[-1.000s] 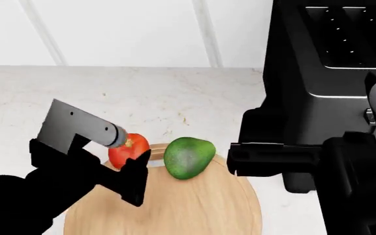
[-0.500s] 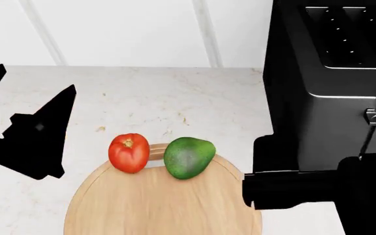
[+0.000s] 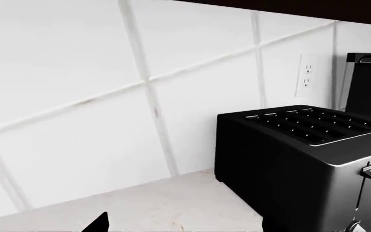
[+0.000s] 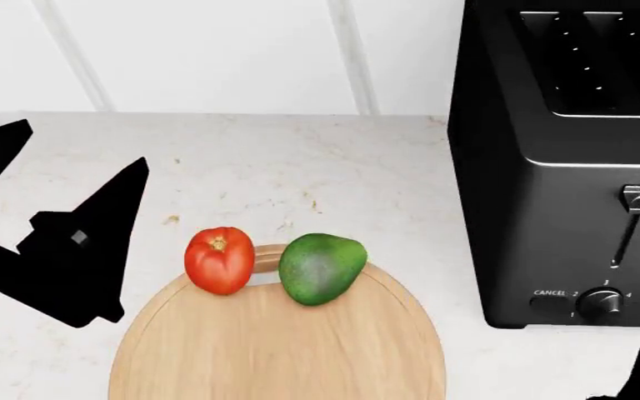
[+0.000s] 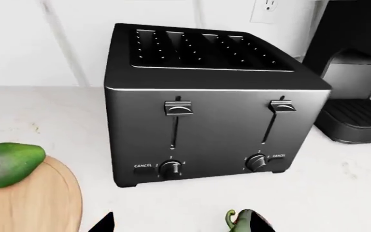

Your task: Place the avocado, onion, tomato and bell pepper on the cutting board.

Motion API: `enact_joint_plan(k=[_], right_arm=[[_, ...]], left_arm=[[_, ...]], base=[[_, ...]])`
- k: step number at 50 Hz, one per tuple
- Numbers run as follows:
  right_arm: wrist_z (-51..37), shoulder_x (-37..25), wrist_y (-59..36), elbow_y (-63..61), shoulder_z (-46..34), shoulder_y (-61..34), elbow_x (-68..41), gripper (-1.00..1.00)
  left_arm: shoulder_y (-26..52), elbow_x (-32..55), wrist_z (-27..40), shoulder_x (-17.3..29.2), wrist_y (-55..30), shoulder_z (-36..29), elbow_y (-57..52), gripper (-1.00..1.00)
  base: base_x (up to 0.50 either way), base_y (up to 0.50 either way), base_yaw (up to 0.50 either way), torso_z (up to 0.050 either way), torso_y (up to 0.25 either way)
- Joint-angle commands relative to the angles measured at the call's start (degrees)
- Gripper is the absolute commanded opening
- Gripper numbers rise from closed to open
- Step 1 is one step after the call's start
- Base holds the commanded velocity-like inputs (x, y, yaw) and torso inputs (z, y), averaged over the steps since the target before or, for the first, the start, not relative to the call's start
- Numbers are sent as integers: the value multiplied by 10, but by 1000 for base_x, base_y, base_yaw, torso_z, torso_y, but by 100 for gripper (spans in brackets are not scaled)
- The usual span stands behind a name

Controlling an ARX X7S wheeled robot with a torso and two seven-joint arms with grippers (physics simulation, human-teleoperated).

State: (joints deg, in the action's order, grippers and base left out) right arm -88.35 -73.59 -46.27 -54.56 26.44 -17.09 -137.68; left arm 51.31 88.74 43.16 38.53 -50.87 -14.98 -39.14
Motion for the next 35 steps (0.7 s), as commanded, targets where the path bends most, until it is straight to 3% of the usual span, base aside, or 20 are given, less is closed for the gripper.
enact_joint_plan(k=[1, 6, 13, 25, 35], right_arm=[[-14, 36, -19, -48, 404, 383, -47, 100], [-13, 57, -28, -52, 482, 450, -52, 100], [-2, 54, -23, -44, 474, 461, -11, 100], [67, 25, 32, -13, 345, 443, 135, 100], [131, 63, 71, 20, 233, 424, 261, 100]], left_arm=[[-4, -1, -10, -12, 3, 5, -3, 100], [-5, 13, -5, -6, 3, 7, -7, 100], [-8, 27, 2, 4, 3, 11, -12, 100], [-14, 43, 12, 21, 5, 16, -20, 100], [-17, 61, 24, 36, 5, 21, -25, 100]], base=[[0, 0, 0, 0, 0], [0, 0, 0, 0, 0], [0, 0, 0, 0, 0], [0, 0, 0, 0, 0], [0, 0, 0, 0, 0]])
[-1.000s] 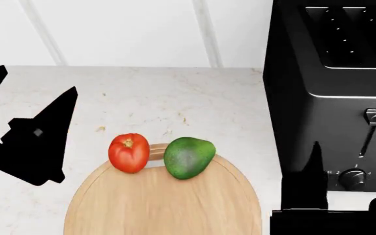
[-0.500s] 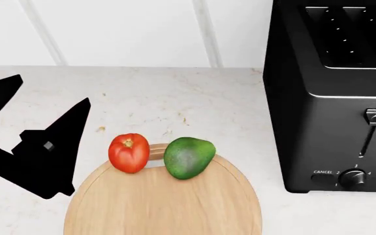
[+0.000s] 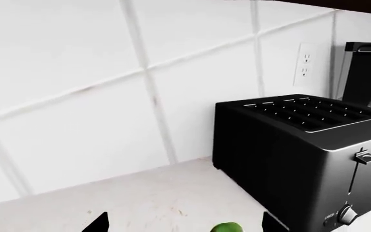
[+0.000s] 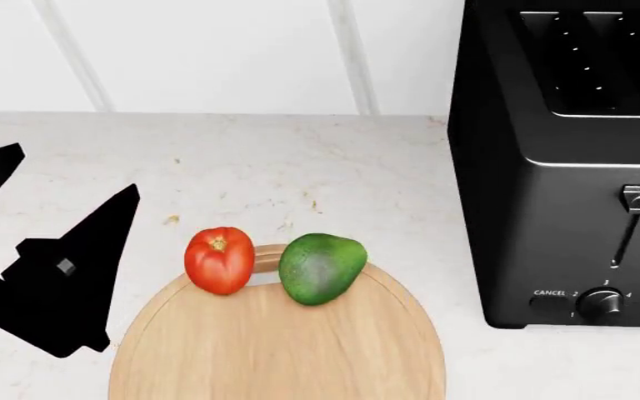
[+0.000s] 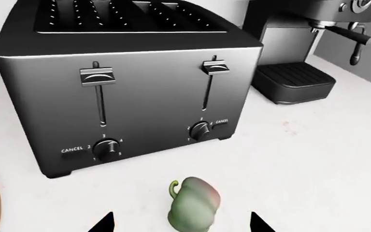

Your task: Place the avocado, onion, tomato and bell pepper on the cutting board.

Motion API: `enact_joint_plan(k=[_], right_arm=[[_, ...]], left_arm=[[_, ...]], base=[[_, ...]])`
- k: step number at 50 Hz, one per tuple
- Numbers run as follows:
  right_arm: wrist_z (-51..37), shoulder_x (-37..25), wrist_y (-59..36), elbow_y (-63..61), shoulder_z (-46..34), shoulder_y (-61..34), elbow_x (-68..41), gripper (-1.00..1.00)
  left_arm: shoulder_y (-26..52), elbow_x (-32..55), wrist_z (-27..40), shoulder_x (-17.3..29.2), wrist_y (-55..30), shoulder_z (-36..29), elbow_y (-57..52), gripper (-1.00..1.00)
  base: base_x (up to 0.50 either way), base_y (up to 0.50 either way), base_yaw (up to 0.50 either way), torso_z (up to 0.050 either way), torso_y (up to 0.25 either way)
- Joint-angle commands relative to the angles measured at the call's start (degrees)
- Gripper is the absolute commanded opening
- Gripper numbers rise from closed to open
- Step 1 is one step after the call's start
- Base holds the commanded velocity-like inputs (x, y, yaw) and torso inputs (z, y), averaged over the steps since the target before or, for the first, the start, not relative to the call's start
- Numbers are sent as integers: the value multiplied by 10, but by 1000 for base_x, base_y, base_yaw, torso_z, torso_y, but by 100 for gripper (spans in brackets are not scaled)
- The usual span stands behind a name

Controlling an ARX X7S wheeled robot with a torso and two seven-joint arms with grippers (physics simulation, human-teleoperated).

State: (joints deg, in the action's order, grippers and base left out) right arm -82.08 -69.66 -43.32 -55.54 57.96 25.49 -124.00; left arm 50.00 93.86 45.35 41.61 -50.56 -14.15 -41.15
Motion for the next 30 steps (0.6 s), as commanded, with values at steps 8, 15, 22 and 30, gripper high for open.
enact_joint_plan(k=[8, 15, 22, 30], right_arm=[[97, 40, 61, 58, -140, -17, 177, 100], [110, 37, 80, 80, -191, -39, 203, 100], [120, 38, 86, 100, -214, -50, 224, 100], [144, 53, 83, 136, -224, -48, 255, 100]], left_arm=[[2, 28, 9, 16, 0, 13, -6, 100], [4, 43, 16, 27, 0, 15, -9, 100], [8, 55, 22, 34, 0, 16, -11, 100], [12, 60, 28, 33, -1, 11, -12, 100]], base=[[0, 0, 0, 0, 0], [0, 0, 0, 0, 0], [0, 0, 0, 0, 0], [0, 0, 0, 0, 0]])
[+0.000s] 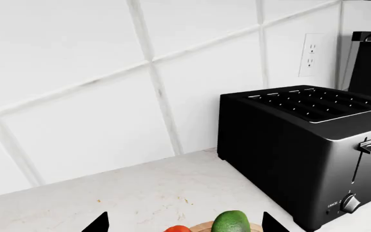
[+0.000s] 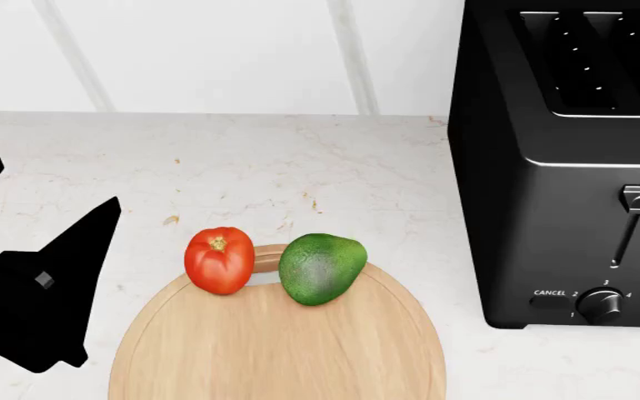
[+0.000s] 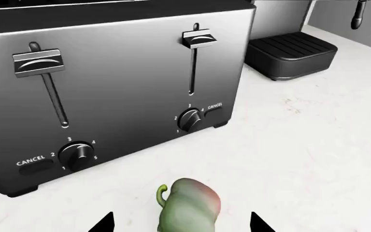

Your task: Place the avocado, onion, tomato and bell pepper on the cutting board.

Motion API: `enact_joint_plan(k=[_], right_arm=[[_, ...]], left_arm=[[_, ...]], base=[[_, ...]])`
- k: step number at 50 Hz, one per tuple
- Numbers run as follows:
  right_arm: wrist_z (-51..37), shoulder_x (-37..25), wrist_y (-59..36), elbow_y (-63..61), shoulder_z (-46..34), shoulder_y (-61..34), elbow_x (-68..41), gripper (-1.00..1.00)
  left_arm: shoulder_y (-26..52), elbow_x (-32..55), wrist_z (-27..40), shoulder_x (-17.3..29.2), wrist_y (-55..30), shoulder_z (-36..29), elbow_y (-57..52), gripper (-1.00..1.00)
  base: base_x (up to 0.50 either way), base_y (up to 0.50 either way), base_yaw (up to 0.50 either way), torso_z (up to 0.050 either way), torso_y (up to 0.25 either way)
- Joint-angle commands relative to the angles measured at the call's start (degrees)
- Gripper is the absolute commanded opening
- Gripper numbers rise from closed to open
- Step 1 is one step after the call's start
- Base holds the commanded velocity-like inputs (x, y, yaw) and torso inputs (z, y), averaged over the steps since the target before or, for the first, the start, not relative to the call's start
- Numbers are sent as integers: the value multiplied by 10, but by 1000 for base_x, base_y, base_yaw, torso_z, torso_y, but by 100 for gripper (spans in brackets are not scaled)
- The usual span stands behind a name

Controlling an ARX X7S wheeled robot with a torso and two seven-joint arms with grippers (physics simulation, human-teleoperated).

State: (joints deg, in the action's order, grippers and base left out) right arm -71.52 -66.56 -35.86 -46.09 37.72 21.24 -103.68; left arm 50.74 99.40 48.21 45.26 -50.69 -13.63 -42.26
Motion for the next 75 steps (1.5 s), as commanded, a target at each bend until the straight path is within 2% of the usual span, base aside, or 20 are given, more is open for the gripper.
enact_joint_plan(k=[1, 7, 22, 47, 74, 75], right_arm=[[43, 26, 8, 47, -24, -4, 58, 100], [53, 30, 13, 64, -48, -14, 71, 100], [73, 23, 36, 110, -189, -113, 98, 100], [116, 71, 41, 195, -273, -168, 150, 100], [141, 95, 42, 242, -304, -192, 178, 100], [140, 96, 42, 242, -304, -193, 177, -100]], left_arm=[[6, 6, 0, -4, 0, 5, 0, 100], [12, 14, 7, -4, -1, 0, -3, 100], [9, 26, 13, 2, 4, 1, -10, 100], [11, 48, 23, 17, 9, 2, -16, 100], [2, 58, 31, 23, 18, 3, -24, 100], [2, 58, 30, 24, 18, 3, -24, 100]], base=[[0, 0, 0, 0, 0], [0, 0, 0, 0, 0], [0, 0, 0, 0, 0], [0, 0, 0, 0, 0], [0, 0, 0, 0, 0], [0, 0, 0, 0, 0]])
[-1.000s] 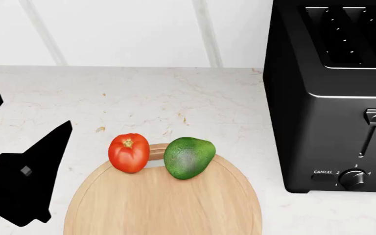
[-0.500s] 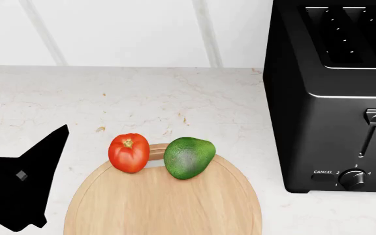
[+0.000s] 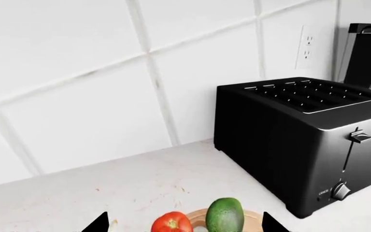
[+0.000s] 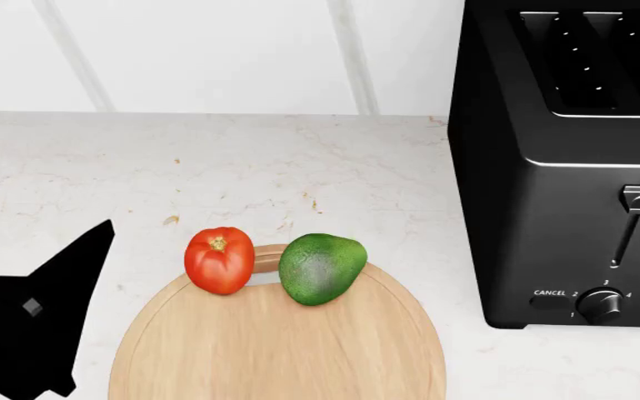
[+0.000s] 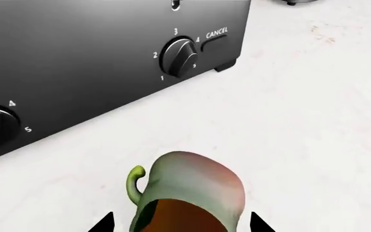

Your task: Place the avocado, onion, tomato and bell pepper on the cutting board.

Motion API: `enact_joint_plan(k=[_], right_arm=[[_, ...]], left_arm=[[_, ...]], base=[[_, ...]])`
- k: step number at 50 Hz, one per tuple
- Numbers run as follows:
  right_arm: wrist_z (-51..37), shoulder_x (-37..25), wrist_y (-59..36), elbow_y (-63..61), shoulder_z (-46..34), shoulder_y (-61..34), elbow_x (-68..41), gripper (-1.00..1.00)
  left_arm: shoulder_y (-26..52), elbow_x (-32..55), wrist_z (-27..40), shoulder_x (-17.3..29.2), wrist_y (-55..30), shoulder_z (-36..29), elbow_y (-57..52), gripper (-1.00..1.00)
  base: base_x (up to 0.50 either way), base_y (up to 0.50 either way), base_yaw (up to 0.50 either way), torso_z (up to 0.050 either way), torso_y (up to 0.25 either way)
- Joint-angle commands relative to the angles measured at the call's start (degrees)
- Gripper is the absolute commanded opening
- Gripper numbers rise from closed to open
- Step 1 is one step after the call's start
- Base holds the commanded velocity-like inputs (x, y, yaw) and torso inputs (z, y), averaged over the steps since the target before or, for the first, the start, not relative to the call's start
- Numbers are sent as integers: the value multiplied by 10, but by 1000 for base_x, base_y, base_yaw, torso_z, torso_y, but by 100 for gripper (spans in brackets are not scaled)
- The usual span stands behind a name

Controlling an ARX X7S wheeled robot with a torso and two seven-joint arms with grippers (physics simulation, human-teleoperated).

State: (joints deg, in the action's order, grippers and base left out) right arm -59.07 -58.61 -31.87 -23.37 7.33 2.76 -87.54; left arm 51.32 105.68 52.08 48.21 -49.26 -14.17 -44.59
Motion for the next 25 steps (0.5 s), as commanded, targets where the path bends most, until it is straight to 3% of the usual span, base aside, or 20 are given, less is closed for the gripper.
enact_joint_plan(k=[1, 14, 25], right_arm=[[14, 17, 3, 13, 0, -7, 15, -100], [-11, -8, 3, -33, 41, 13, -11, -100], [-123, -195, -9, -209, 132, -114, -233, -100]], left_arm=[[-4, -4, -9, -5, 4, 9, -1, 100], [-8, -3, -8, -2, 8, 11, -2, 100], [-9, -27, -11, -18, 12, 7, 4, 100]], base=[[0, 0, 0, 0, 0], [1, 0, 0, 0, 0], [0, 0, 0, 0, 0]])
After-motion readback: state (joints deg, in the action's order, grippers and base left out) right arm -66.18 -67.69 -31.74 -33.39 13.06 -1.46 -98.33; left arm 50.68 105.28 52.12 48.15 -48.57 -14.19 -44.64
